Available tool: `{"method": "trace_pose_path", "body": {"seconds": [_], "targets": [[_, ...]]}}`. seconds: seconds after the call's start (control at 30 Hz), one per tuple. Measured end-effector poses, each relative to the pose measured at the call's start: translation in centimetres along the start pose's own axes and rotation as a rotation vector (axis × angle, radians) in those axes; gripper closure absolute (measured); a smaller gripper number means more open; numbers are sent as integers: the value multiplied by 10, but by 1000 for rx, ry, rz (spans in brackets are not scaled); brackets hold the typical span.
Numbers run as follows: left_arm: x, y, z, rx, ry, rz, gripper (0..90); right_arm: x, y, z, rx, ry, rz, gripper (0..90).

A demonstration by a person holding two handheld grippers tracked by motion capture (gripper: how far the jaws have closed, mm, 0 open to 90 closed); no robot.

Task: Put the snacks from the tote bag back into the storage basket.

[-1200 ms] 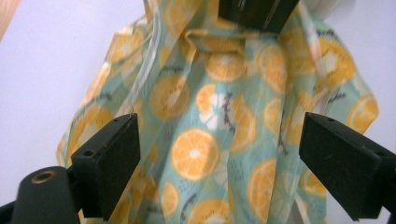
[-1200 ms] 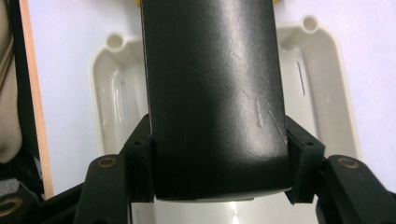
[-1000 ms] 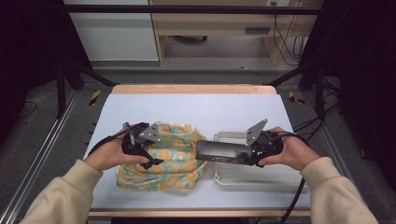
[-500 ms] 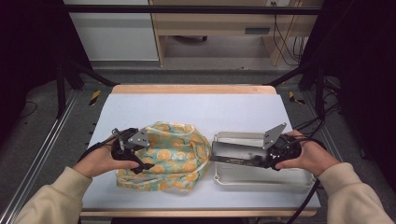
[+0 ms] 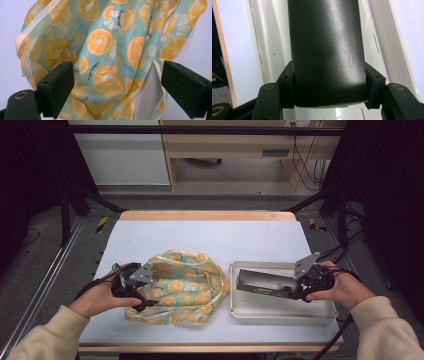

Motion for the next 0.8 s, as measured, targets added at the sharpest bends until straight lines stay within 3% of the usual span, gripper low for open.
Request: {"method": "trace_pose_path", "body": {"seconds": [0.3, 0.8], "targets": [[-8, 14, 4, -20, -13, -1, 113, 3, 11, -1, 3, -12, 8, 418], [-13, 22, 7, -30, -18, -4, 113, 7, 9, 2, -14, -43, 6, 419]]}}
Point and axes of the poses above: each handheld gripper's, and its own axes: x roughly forward along the jaws, y roughly out of its underside, z roughly to its left, the point moved 6 cm from there along x, roughly forward along the jaws, and after that the axes turned 13 degrees about -x, right-handed, at the moved point
